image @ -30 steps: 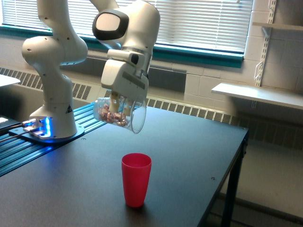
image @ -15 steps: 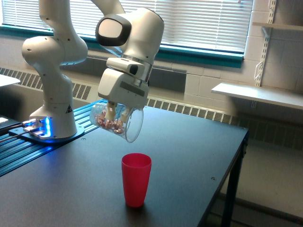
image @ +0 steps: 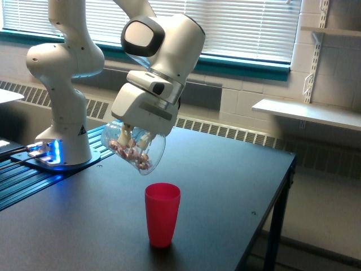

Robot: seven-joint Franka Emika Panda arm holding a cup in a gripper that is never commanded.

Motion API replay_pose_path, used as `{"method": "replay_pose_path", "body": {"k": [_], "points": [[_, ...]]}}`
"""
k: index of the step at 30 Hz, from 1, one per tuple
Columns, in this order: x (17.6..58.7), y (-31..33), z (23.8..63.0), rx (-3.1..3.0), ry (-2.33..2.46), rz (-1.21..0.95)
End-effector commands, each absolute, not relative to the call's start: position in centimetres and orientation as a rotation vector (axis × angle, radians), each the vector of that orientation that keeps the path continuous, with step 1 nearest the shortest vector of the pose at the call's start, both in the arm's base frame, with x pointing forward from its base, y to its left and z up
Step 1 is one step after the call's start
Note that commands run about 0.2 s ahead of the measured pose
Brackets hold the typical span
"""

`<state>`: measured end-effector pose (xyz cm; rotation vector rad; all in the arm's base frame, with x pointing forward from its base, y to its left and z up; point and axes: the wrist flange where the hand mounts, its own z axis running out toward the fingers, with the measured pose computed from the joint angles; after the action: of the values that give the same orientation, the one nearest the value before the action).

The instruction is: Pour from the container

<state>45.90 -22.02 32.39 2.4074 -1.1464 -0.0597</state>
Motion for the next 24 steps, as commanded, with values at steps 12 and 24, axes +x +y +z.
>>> {"method": "replay_pose_path", "body": {"k": [12,24], "points": [[47.3,-21.0,31.7,2.391,-1.198,-0.052],[46.9,-19.5,31.2,2.416,-1.18,-0.064]]}}
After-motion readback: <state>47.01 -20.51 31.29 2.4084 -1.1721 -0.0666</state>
